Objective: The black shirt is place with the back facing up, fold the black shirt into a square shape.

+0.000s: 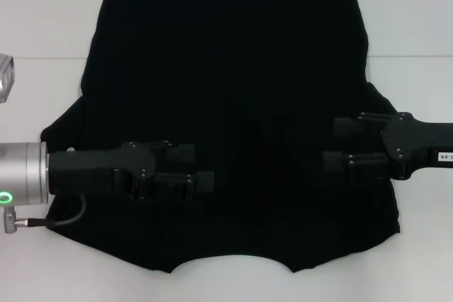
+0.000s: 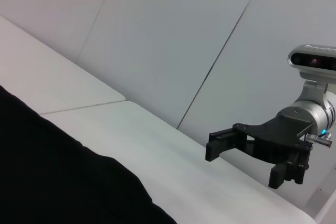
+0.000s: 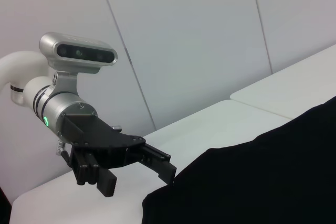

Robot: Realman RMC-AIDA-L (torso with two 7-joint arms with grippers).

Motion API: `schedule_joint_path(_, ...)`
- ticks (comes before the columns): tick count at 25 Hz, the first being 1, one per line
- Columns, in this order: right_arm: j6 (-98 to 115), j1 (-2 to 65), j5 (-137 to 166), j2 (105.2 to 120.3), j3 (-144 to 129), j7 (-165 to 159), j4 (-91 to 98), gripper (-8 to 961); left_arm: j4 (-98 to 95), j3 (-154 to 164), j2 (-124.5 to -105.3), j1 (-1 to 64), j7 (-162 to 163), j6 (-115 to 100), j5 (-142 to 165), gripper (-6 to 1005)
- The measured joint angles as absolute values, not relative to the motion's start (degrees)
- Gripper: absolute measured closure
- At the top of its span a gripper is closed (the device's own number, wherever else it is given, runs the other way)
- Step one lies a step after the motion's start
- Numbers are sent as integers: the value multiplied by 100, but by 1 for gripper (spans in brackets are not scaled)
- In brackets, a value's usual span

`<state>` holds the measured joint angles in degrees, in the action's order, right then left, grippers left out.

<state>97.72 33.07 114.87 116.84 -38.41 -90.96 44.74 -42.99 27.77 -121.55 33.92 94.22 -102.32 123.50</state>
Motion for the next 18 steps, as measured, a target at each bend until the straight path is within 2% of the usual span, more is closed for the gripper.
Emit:
schedule_joint_path(7, 9723, 3358, 11469, 11719, -3831, -9120, 4474, 41, -4289, 2410, -12119, 3374, 9425, -10085, 12374, 81)
schedule_joint_path(18, 9554, 3631, 11460, 11939, -3811, -9165, 4383, 42, -4368, 1622, -11933, 3282, 10640, -8637, 12827, 82)
